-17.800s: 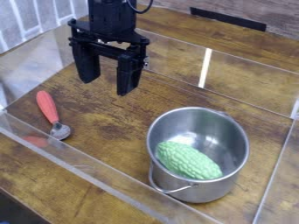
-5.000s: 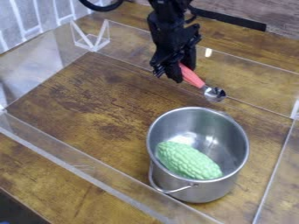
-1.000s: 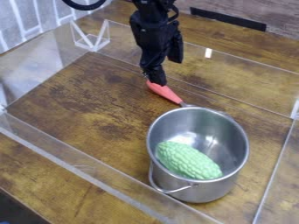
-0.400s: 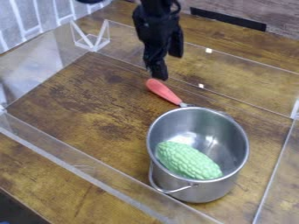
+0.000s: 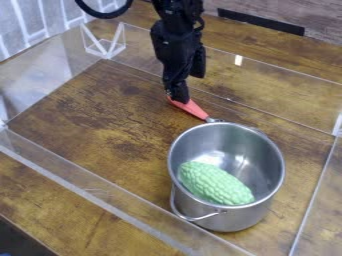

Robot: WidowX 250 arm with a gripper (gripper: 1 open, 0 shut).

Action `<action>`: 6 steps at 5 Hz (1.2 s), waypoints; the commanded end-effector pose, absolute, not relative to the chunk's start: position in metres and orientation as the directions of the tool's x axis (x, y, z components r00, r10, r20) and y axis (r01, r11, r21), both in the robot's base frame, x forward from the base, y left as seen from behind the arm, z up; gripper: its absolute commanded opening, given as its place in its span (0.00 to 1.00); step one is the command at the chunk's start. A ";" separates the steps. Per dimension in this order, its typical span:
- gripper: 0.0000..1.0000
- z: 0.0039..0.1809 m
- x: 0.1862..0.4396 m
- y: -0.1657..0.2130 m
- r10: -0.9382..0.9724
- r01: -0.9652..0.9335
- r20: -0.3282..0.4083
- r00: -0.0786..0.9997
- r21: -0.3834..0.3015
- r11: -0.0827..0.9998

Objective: Move the orange spoon to the right

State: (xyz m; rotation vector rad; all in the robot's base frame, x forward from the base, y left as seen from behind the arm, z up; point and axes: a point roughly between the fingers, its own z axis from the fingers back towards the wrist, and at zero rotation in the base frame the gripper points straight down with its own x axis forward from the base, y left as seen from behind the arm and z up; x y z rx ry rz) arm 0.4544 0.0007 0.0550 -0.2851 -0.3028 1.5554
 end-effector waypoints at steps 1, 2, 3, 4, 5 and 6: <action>1.00 0.083 0.460 -0.010 0.999 -0.907 0.014 -0.037 -0.421 -0.027; 1.00 0.066 0.464 -0.008 0.998 -0.909 0.016 -0.057 -0.414 -0.045; 1.00 0.050 0.464 -0.005 0.997 -0.911 0.024 -0.080 -0.407 -0.063; 1.00 0.063 0.455 0.003 0.996 -0.912 0.023 -0.086 -0.404 -0.070; 1.00 0.078 0.447 0.012 0.995 -0.914 0.023 -0.093 -0.400 -0.076; 0.00 0.079 0.448 0.009 0.990 -0.910 0.022 -0.140 -0.396 -0.120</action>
